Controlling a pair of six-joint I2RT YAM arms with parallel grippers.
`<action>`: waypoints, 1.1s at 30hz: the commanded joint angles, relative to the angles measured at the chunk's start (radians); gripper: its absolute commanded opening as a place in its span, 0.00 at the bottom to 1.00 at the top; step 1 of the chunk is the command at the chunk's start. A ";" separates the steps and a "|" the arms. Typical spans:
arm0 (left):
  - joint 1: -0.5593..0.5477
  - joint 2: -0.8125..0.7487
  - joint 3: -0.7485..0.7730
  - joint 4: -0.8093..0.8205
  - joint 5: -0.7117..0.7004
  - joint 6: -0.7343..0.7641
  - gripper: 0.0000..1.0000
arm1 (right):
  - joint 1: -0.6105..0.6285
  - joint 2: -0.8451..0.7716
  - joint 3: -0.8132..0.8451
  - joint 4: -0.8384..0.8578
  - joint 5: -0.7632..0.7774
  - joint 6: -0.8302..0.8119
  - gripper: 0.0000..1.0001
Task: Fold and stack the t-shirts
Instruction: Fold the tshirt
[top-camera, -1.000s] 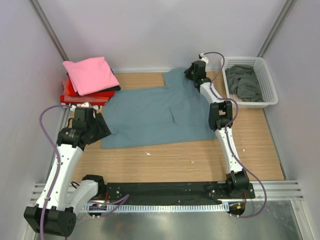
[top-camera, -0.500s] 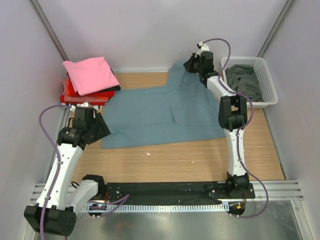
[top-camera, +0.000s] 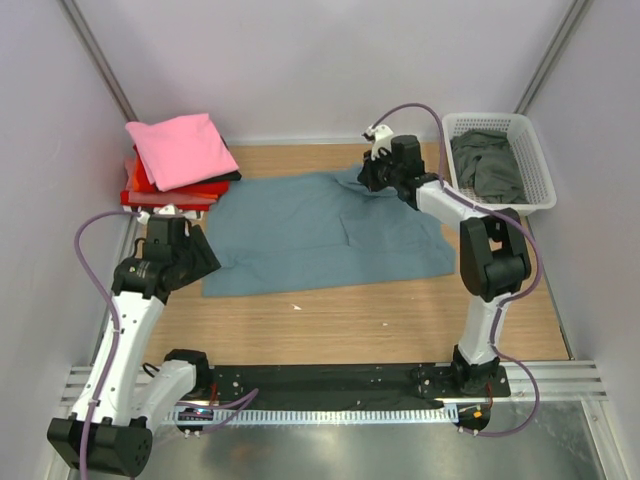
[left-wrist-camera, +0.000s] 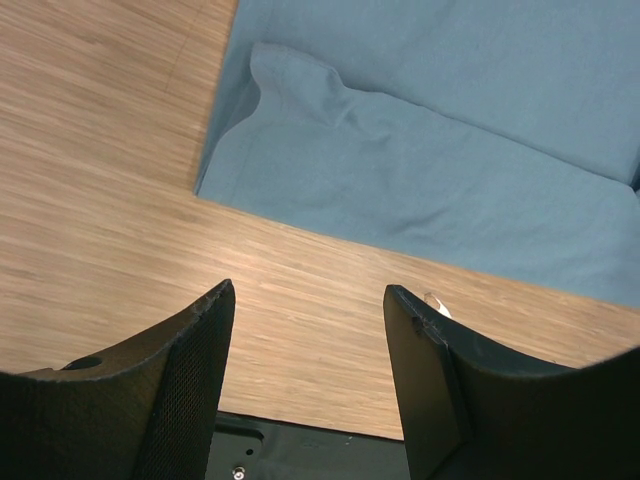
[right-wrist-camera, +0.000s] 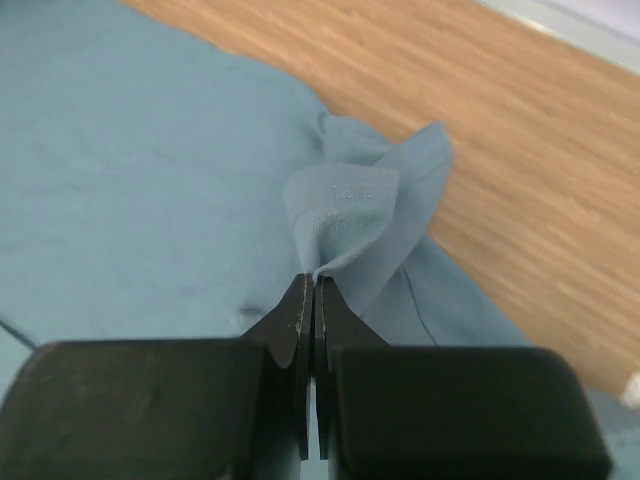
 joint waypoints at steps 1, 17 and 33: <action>0.000 -0.026 -0.002 0.023 0.010 0.009 0.63 | -0.016 -0.136 -0.093 0.017 0.034 -0.107 0.02; 0.000 -0.020 -0.002 0.029 0.040 0.019 0.63 | -0.016 -0.659 -0.817 0.447 0.179 -0.081 0.02; 0.000 0.141 0.083 0.150 0.060 -0.065 0.63 | -0.022 -0.785 -1.125 0.812 0.516 -0.017 0.01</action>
